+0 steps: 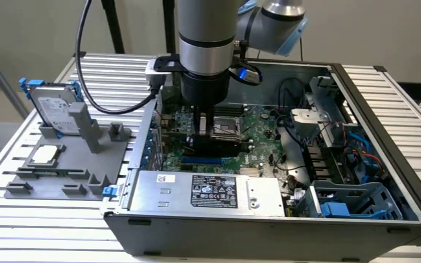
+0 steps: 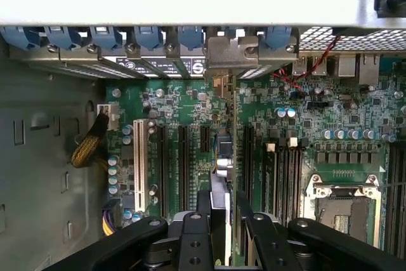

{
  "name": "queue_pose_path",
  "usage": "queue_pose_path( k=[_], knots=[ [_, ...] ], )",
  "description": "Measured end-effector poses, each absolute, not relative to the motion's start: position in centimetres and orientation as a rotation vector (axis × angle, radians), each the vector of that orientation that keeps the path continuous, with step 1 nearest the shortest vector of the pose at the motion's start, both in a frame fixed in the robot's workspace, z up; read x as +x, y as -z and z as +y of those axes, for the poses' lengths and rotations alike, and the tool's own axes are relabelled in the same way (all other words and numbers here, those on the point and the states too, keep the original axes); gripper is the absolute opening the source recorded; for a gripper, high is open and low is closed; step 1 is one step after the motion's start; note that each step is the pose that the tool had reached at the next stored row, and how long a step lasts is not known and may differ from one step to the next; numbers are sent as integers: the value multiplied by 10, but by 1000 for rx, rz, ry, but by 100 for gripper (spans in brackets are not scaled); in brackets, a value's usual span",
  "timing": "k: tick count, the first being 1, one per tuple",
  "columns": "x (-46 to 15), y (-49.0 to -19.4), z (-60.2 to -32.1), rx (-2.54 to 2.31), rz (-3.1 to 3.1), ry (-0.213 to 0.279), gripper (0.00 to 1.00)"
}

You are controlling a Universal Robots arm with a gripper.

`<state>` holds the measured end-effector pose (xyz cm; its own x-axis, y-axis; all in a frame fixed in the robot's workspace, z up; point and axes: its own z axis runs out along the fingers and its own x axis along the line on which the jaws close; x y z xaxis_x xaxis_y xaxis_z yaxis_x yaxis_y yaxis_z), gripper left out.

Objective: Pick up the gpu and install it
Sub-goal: 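Insert the gpu into the slot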

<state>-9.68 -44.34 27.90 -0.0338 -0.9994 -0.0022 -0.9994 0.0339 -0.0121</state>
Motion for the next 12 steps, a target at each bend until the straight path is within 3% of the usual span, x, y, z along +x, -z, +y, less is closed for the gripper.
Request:
queue_pose_path(
  k=[12],
  knots=[
    [-99,-274,-443,-2169,2258,12,0]
  ],
)
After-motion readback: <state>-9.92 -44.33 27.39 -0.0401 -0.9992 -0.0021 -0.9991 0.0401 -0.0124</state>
